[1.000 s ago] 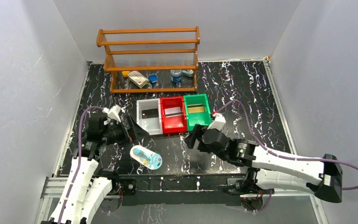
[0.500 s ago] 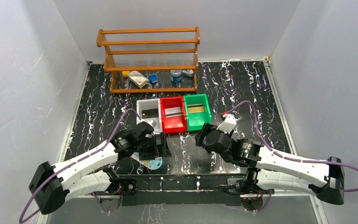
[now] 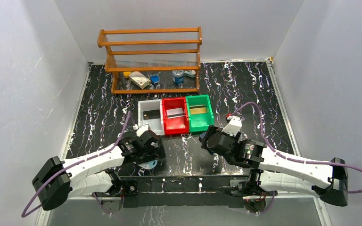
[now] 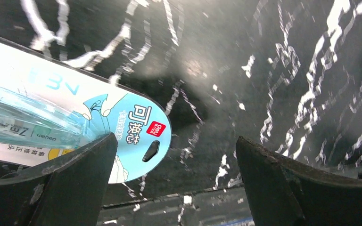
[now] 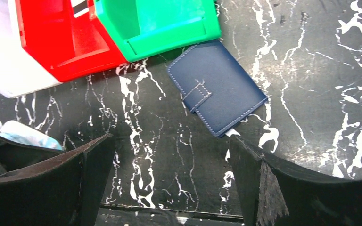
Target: Take the credit cards out of the card holder
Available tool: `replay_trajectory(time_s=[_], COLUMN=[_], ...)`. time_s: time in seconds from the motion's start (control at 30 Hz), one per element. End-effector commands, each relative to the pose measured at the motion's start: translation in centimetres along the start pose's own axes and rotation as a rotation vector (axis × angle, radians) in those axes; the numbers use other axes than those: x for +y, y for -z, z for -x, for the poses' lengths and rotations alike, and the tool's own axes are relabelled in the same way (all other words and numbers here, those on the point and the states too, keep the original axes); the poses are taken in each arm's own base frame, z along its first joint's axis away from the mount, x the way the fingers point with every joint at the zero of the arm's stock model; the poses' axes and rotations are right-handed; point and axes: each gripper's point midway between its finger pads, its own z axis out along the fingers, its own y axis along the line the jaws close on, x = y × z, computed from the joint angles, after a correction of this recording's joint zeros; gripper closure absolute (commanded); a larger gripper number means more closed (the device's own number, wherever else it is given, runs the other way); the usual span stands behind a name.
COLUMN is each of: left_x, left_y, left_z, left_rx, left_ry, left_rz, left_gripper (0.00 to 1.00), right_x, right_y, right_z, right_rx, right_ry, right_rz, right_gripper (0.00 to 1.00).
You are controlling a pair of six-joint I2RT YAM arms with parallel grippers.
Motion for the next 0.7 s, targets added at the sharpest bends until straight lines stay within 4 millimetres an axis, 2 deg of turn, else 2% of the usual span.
replay_trajectory(time_s=[0.0, 0.07, 0.13, 0.2, 0.27, 0.37, 0.53, 0.67], left_x=[7.1, 8.1, 8.2, 8.9, 9.3, 10.1, 12.2, 12.1], left_y=[-0.1, 0.3, 0.3, 0.4, 0.3, -0.1, -0.5, -0.1], left_z=[1.5, 2.5, 3.6, 4.7, 5.6, 6.9, 9.2, 11.2], left_rx=[-0.121, -0.145, -0.156, -0.172, -0.180, -0.187, -0.202, -0.205], left_ry=[0.066, 0.095, 0.139, 0.188, 0.235, 0.290, 0.403, 0.481], left_rz=[0.273, 0.286, 0.249, 0.246, 0.233, 0.212, 0.211, 0.139], left_gripper=[0.02, 0.02, 0.02, 0.02, 0.02, 0.02, 0.02, 0.02], right_x=[-1.3, -1.9, -2.7, -2.2, -2.3, -3.5, -4.3, -3.5], right_y=[0.4, 0.3, 0.1, -0.4, -1.2, -3.0, -5.0, -5.7], right_z=[1.4, 1.0, 0.6, 0.2, -0.3, -0.6, -1.2, -1.7], right_rx=[-0.056, -0.046, -0.034, -0.016, 0.017, 0.092, 0.206, 0.249], right_ry=[0.000, 0.024, 0.045, 0.071, 0.091, 0.108, 0.112, 0.180], right_rz=[-0.052, -0.075, -0.102, -0.083, -0.100, -0.159, -0.139, -0.077], right_gripper=[0.02, 0.02, 0.02, 0.02, 0.02, 0.01, 0.02, 0.02])
